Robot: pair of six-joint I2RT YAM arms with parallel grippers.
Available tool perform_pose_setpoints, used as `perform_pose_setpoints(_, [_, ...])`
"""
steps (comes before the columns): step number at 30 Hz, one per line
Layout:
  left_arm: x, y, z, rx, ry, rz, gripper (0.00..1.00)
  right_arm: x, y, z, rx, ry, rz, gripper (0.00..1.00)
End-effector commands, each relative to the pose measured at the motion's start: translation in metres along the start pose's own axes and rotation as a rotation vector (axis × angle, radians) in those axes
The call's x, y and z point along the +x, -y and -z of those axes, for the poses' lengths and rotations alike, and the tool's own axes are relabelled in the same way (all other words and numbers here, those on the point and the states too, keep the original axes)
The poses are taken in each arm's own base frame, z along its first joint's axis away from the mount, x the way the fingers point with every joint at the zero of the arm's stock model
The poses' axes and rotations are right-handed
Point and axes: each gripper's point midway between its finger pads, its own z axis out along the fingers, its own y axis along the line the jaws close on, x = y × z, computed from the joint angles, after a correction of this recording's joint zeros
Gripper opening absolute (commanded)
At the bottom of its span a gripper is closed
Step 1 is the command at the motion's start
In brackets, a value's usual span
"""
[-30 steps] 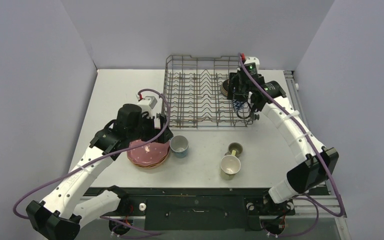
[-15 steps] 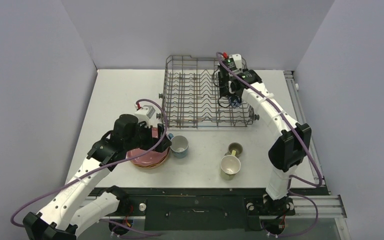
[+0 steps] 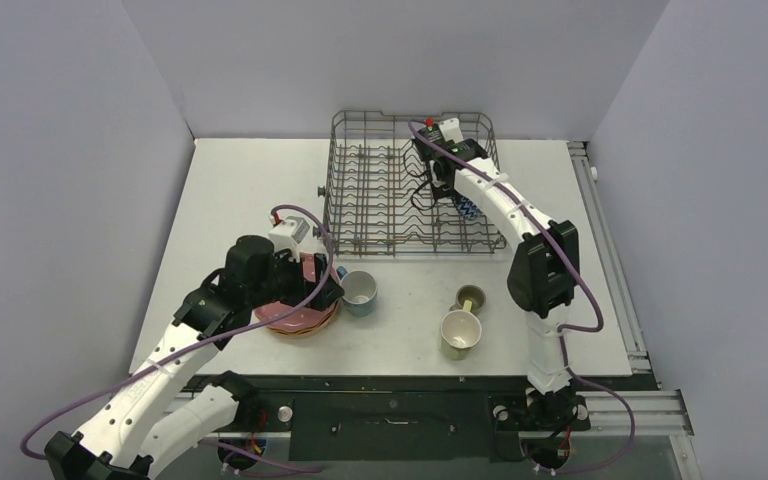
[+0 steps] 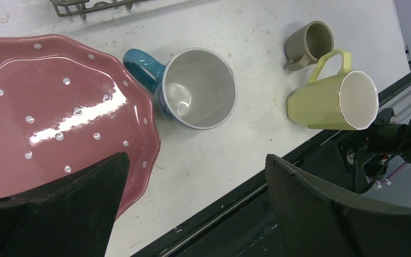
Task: Load the mixed dishes into the dish rack
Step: Turn the bowl upside down on the dish rack.
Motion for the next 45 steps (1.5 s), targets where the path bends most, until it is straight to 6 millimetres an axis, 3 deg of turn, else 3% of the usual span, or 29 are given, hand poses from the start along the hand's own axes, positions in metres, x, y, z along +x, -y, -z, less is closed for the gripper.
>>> perform_pose_setpoints(1, [-0.011,0.006,0.004,0.022,0.049,-0.013,0.96,-0.021,0.014,0.003,0.099,0.059,0.009,0.0])
perform_pose_setpoints(8, [-0.012,0.005,0.016,0.009,0.071,-0.018,0.96,-0.018,0.005,-0.018,0.145,0.036,0.037,0.0])
perform_pose_setpoints(21, [-0.01,0.005,0.02,0.018,0.11,-0.011,0.96,-0.003,0.0,-0.054,0.228,-0.024,0.09,0.0])
perform_pose_setpoints(41, [-0.009,0.001,0.017,-0.002,0.098,-0.004,0.96,0.016,-0.004,-0.085,0.268,-0.072,0.11,0.0])
perform_pose_setpoints(45, [-0.008,0.001,0.017,-0.002,0.092,-0.003,0.96,0.018,-0.009,-0.085,0.253,-0.072,0.107,0.12])
